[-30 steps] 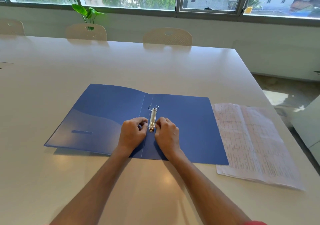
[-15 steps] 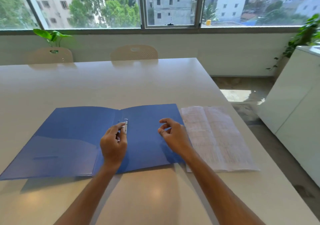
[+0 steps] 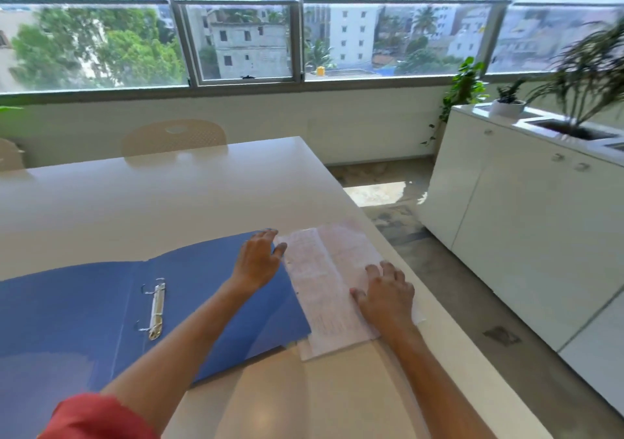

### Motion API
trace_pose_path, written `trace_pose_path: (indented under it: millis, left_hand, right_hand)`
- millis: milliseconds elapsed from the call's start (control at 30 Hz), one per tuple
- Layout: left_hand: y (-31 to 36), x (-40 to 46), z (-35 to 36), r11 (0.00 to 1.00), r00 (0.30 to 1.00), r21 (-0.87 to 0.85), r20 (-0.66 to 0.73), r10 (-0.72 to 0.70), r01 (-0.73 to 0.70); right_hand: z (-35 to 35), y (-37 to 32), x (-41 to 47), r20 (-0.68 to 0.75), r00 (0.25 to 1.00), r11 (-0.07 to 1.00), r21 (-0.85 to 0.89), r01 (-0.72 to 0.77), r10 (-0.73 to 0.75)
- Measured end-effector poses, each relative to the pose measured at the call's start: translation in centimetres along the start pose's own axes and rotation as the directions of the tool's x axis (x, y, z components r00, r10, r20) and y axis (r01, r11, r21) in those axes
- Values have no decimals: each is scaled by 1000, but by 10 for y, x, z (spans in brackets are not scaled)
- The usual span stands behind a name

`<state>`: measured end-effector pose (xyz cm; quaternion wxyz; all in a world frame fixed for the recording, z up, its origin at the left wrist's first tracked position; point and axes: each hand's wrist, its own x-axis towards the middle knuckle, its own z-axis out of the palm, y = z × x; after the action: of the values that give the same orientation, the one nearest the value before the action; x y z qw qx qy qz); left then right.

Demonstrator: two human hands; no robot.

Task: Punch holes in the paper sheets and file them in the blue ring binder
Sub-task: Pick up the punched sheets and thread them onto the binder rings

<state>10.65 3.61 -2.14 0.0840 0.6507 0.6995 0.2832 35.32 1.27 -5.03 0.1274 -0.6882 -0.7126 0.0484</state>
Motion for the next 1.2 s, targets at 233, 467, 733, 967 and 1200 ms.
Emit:
trace_pose_path:
  millis: [233,467,733,967,1200]
  left_hand:
    - [7,43,33,906,931,422,324,-168,16]
    - [10,56,42,879,951,472,298,-83,-72]
    - [4,76,27,963,887,252,415,-201,100]
    - [10,83,25,947,881,-150,430,-197,285]
    - [44,81,-18,854,909,-475,417,6,213]
  right_hand:
    - [2,23,-8,15,992,989,85,-124,123]
    - [-4,25,-3,5,990,986,84,-141,141]
    - [-10,31,1,33,989,986,88,-143,141]
    - [-13,38,3,73,988,980,133,-148,139]
    - [-26,51,16,209,966,898,378,-226,156]
